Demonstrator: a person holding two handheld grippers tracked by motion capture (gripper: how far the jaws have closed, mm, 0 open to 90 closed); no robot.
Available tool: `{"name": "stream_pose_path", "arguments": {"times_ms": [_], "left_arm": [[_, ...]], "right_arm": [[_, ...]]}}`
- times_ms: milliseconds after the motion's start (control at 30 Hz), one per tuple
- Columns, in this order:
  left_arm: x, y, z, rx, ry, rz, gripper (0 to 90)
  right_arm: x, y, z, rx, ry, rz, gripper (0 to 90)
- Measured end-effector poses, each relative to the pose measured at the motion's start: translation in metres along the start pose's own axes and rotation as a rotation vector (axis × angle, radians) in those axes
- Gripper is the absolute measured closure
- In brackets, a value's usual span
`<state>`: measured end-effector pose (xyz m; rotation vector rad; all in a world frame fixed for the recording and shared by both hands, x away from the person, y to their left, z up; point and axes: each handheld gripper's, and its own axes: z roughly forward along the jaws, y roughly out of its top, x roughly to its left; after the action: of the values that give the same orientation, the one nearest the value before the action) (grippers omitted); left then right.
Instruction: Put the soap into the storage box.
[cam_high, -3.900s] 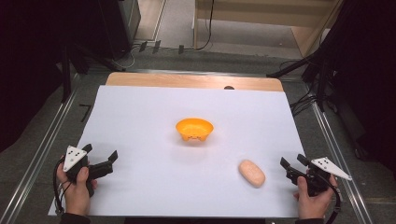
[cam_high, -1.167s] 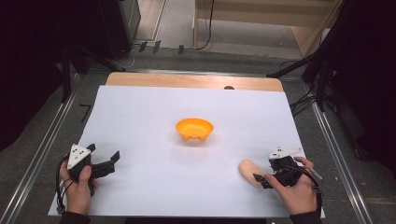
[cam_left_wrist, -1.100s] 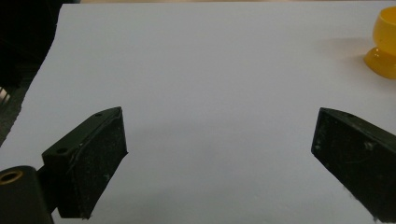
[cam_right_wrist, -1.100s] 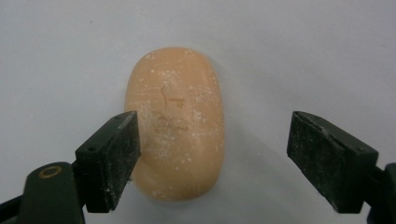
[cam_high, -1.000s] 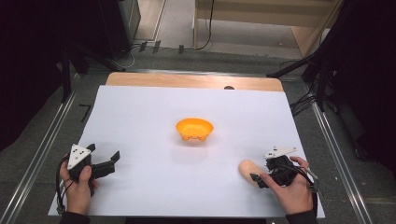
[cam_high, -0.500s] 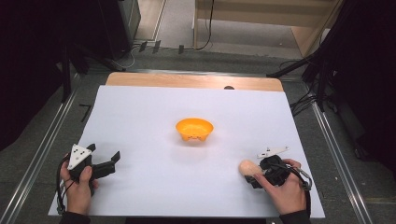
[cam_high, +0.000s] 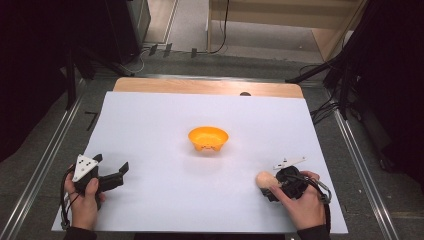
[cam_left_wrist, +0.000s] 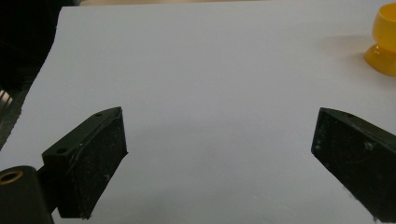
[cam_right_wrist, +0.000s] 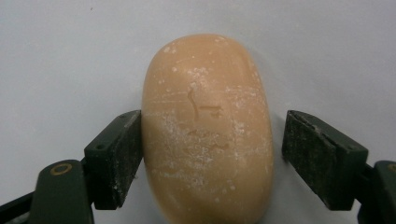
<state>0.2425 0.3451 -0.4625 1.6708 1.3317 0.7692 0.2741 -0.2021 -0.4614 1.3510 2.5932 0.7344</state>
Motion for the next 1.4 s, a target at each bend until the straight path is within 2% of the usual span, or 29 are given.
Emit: {"name": "stream_pose_path", "arguments": {"times_ms": [133, 233, 267, 433, 567, 767, 1067, 1400], "left_arm": [[0.0, 0.0, 0.0, 0.0, 0.0, 0.001, 3.8], [0.0, 0.0, 0.0, 0.0, 0.0, -0.001, 3.8], [0.0, 0.0, 0.0, 0.0, -0.001, -0.002, 3.8], [0.0, 0.0, 0.0, 0.0, -0.001, -0.002, 3.8], [0.0, 0.0, 0.0, 0.001, -0.002, -0.002, 3.8], [0.0, 0.0, 0.0, 0.0, -0.001, -0.001, 3.8], [0.0, 0.0, 0.0, -0.001, -0.002, -0.002, 3.8], [0.0, 0.0, 0.0, -0.002, -0.004, -0.003, 3.8]], "right_arm": [[0.003, 0.0, 0.001, 0.003, -0.027, -0.028, 24.3], [0.005, 0.0, 0.001, 0.004, -0.05, -0.051, 33.2], [0.005, -0.001, 0.0, 0.0, -0.052, -0.056, 33.3], [0.004, -0.001, 0.0, -0.001, -0.042, -0.066, 33.6], [0.001, -0.001, -0.001, -0.004, -0.025, -0.1, 33.7], [0.0, 0.003, -0.003, -0.004, -0.012, -0.113, 33.7], [-0.001, 0.019, -0.008, 0.02, -0.014, -0.163, 33.7], [-0.007, 0.035, -0.013, 0.003, 0.005, -0.195, 33.7]]}}
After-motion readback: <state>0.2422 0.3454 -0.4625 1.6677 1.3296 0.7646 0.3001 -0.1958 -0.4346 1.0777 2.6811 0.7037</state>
